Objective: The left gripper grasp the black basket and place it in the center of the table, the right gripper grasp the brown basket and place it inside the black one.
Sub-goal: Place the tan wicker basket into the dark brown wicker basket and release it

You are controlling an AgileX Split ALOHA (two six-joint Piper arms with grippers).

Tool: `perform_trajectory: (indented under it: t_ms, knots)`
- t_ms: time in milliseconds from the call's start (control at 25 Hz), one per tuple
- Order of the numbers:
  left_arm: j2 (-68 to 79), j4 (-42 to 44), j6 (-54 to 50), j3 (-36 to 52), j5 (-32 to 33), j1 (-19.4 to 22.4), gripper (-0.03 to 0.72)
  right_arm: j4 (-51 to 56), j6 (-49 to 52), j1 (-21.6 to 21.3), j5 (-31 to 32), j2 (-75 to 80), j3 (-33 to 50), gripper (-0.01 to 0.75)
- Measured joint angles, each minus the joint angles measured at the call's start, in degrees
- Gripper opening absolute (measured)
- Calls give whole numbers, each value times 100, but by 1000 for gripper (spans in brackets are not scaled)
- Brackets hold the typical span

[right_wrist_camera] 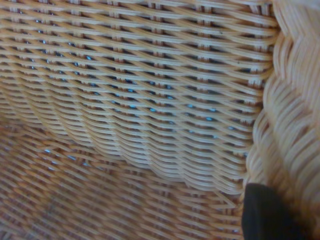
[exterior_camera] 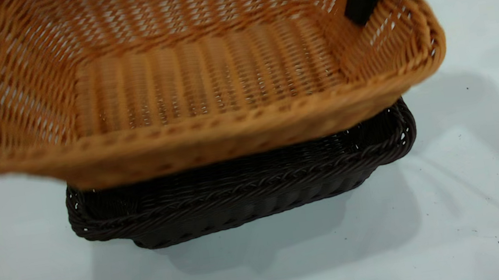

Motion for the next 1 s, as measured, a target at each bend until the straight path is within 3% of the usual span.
perform_trajectory:
  t_ms: [1000]
  knots:
    - [0,0,0,10,50,0,606,48,-85,-5,-429,777,0,99]
